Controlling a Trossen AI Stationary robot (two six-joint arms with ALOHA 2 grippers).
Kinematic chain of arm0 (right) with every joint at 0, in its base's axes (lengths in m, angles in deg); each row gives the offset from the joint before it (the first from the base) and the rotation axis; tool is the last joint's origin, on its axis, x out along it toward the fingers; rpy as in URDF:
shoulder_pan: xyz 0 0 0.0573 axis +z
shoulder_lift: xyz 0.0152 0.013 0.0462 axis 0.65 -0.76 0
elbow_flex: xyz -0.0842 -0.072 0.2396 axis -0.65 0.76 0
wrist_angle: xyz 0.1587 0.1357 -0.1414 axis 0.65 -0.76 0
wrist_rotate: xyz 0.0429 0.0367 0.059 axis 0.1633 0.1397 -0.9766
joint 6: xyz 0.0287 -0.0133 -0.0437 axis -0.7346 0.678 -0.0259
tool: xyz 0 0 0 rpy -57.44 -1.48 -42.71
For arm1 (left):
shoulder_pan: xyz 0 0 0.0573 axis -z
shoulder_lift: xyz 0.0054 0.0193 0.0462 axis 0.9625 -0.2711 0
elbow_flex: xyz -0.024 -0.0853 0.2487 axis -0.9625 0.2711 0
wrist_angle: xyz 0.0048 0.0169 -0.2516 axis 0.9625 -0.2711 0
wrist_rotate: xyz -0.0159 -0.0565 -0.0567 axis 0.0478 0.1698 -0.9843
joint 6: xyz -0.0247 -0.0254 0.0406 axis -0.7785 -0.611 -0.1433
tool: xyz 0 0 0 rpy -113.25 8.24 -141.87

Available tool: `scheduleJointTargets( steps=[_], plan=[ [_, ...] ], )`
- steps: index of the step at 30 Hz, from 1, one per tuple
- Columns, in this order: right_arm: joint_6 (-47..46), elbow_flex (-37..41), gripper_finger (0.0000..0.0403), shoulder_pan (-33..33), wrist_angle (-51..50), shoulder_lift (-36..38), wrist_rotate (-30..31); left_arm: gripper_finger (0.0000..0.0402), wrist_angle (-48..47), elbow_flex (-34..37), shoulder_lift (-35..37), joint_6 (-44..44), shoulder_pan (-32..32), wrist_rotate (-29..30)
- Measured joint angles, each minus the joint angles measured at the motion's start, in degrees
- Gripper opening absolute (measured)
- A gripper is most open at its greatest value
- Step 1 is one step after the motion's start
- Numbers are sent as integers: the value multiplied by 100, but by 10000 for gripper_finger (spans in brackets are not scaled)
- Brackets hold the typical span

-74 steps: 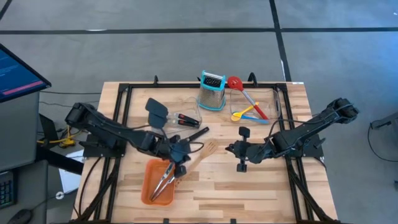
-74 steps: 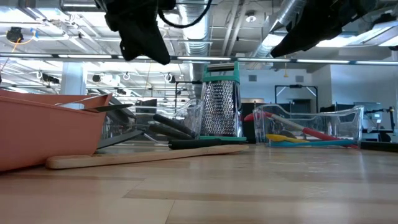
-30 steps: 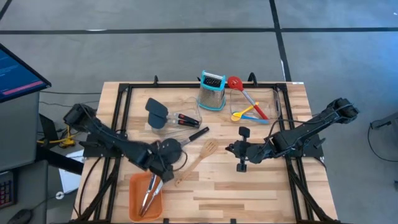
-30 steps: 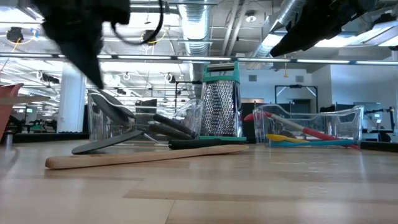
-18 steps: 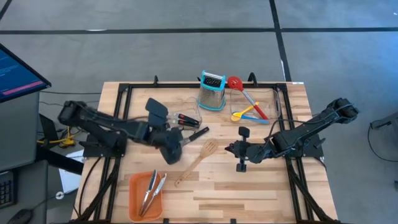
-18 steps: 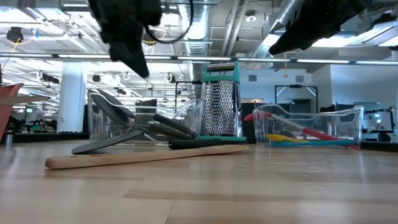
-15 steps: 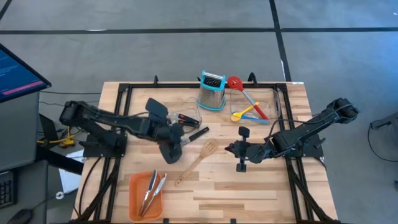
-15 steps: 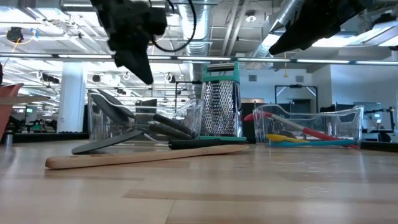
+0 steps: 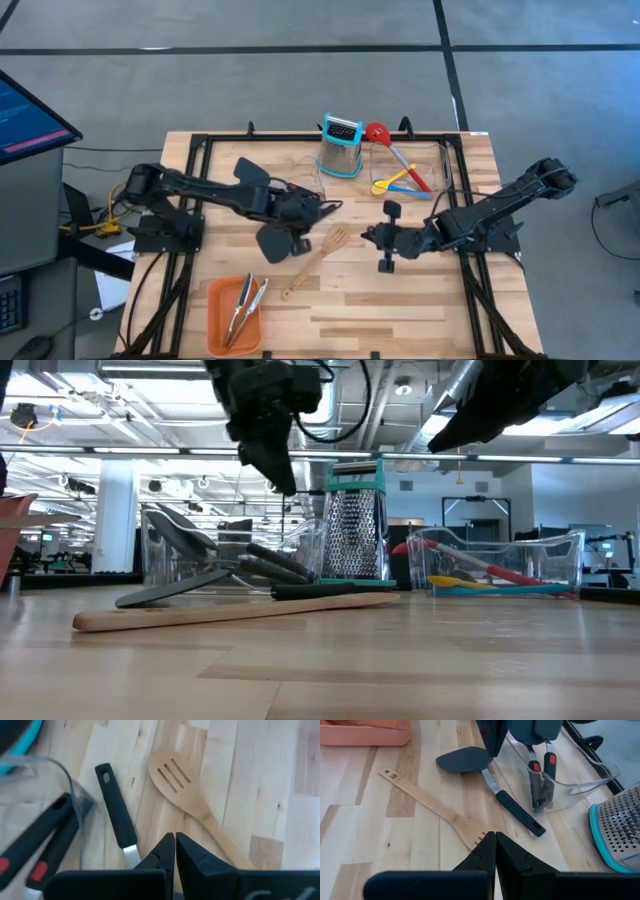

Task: Pick & Place Kitchen Items
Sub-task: Put the black spatula into the left transparent bin

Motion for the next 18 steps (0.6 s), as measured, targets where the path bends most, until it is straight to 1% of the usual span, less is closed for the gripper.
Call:
scheduleJointTargets(
  steps=[2,5,13,18],
  plan=[
    [0,0,1,-25,-32,0,0,1,-171,-217,-121,111,-47,2],
    [-2,0,1,-25,-90,0,-2,1,-466,-358,-244,115,-142,99],
    [-3,0,1,-9,-109,0,-2,1,-349,-229,-227,111,-423,146],
    [-2,0,1,-9,-117,0,-2,2,-191,-229,-205,108,-483,146]
  ],
)
